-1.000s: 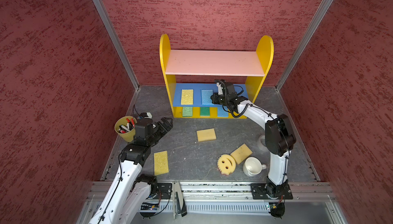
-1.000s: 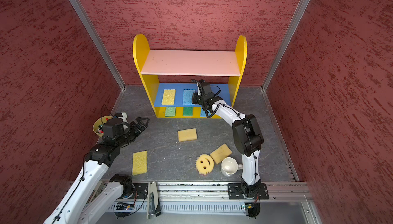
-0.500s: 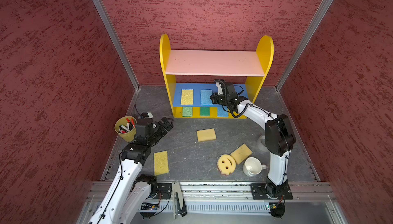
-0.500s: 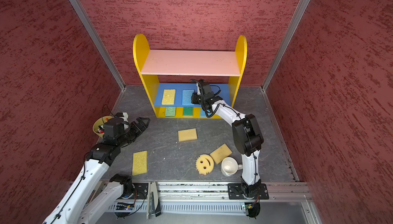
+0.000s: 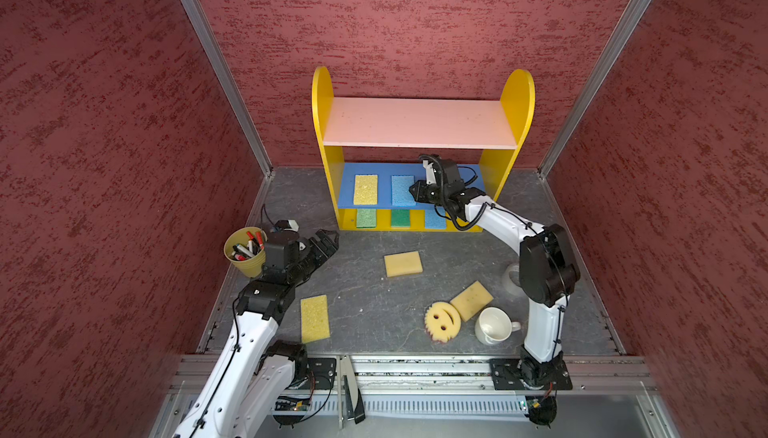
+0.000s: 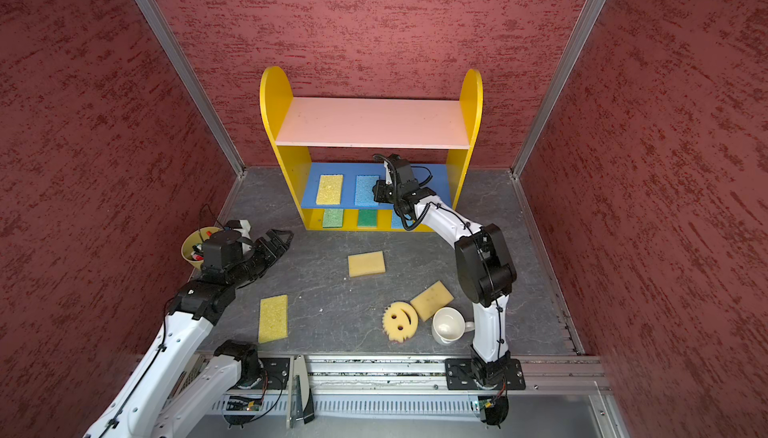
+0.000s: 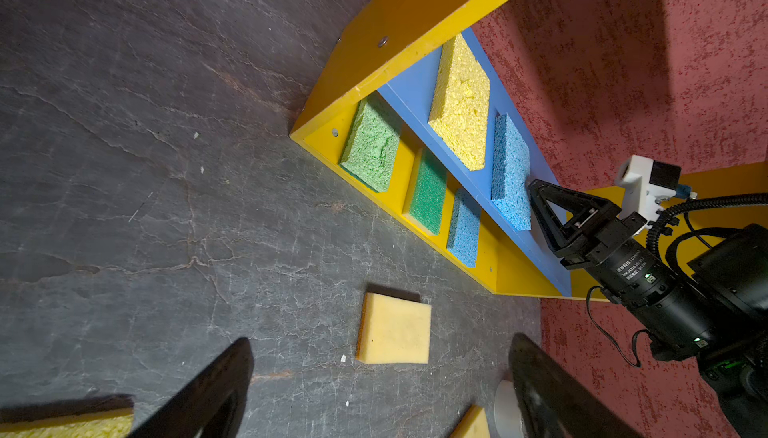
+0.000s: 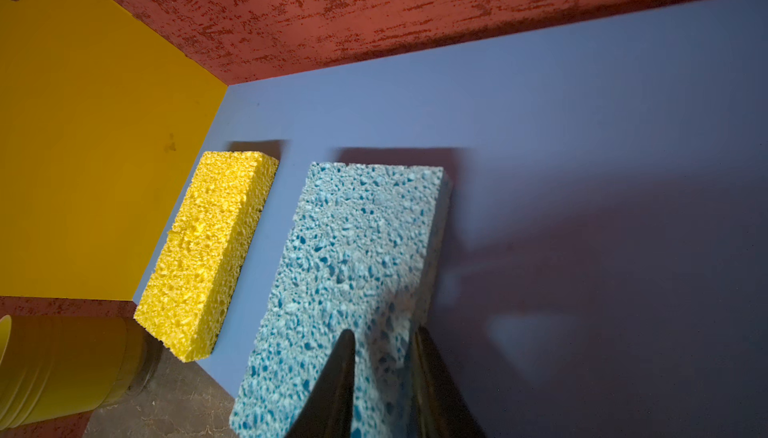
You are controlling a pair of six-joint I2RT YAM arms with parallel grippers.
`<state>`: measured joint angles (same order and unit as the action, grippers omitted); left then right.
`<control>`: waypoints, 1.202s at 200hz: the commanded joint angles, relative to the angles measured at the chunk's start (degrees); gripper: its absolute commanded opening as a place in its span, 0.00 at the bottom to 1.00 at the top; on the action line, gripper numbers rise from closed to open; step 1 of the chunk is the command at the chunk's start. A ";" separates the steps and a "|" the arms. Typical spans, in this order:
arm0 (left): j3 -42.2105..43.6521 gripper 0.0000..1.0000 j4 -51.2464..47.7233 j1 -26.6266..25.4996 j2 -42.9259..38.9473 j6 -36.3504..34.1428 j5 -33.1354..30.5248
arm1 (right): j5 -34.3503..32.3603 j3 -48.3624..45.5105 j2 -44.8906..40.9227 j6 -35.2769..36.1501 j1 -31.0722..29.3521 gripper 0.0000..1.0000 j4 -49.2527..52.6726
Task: Place and organize the cleaning sponges onto the shelf
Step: 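Press the blue sponge flat against the blue board and open the right gripper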
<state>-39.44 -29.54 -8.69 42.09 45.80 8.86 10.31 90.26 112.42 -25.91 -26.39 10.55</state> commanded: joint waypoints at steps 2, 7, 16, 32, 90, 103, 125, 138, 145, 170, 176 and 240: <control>-0.68 0.96 0.32 0.29 -1.11 0.11 -0.10 | 0.22 -0.92 -2.76 0.12 0.29 0.27 -0.86; -0.72 0.96 0.31 0.34 -1.13 0.14 -0.14 | 0.39 -1.00 -2.76 0.02 0.29 0.27 -0.95; -0.73 0.96 0.29 0.34 -1.22 0.09 -0.13 | 0.79 -1.13 -2.77 -0.02 0.29 0.26 -0.98; -0.64 0.96 0.25 0.34 -1.25 0.25 -0.02 | 1.11 -1.03 -2.50 0.01 0.29 0.21 -0.83; -0.61 0.96 0.14 0.34 -1.28 0.36 0.03 | 1.12 -1.19 -1.44 -0.28 0.29 0.20 -1.05; -0.64 0.96 0.13 0.32 -1.22 0.39 0.06 | 0.91 -1.04 -1.27 -0.29 0.29 0.20 -1.05; -0.64 0.96 0.22 0.33 -1.13 0.39 0.04 | 0.59 -0.59 -0.90 -0.19 0.31 0.20 -1.05; -0.50 0.96 0.34 0.34 -1.13 0.42 0.07 | 0.45 -0.28 -0.57 -0.09 0.49 0.19 -0.91; -0.55 0.96 0.34 0.31 -1.11 0.39 0.09 | 0.42 -0.01 -0.39 -0.06 0.44 0.19 -0.84; -0.55 0.96 0.32 0.31 -1.04 0.35 0.08 | 0.59 0.52 0.13 -0.04 0.64 0.18 -0.76; -0.57 0.96 0.33 0.34 -0.95 0.36 0.04 | 0.59 0.61 0.24 -0.02 0.60 0.18 -0.79; -0.46 0.96 0.67 0.32 -0.36 0.29 0.26 | 0.94 1.66 1.21 -0.45 0.79 0.16 -0.88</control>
<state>-39.44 -29.56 -8.69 41.36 45.84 8.88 10.92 89.58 112.57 -26.15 -26.02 10.33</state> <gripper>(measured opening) 0.957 0.158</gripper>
